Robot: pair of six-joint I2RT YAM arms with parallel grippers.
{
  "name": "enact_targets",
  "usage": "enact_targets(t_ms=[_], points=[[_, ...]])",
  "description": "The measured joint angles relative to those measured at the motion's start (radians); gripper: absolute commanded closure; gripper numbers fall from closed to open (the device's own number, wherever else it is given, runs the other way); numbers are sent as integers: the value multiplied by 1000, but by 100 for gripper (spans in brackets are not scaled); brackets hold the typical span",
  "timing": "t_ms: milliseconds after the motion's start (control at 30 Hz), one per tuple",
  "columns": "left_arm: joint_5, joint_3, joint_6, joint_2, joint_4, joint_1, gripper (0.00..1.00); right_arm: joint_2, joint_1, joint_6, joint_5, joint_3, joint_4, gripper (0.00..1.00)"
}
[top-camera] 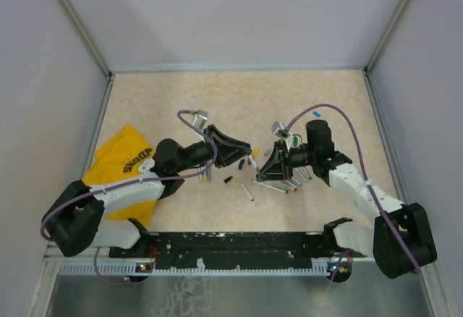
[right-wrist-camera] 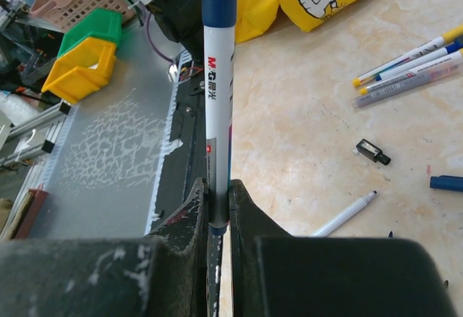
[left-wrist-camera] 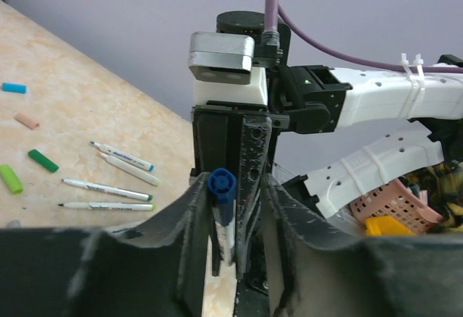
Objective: Open the pen caps
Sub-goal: Open the pen cap from the pen.
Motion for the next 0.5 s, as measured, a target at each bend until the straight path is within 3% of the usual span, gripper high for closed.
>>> enact_targets(t_ms=[100, 167, 500], points=[[12, 12, -8, 19, 5, 1, 91, 0, 0, -3, -12, 3, -1, 100], [19, 21, -12, 32, 4, 5, 99, 0, 0, -2, -13, 4, -1, 100], [23, 35, -29, 25, -31, 59, 100, 1, 0, -10, 26, 17, 3, 100]])
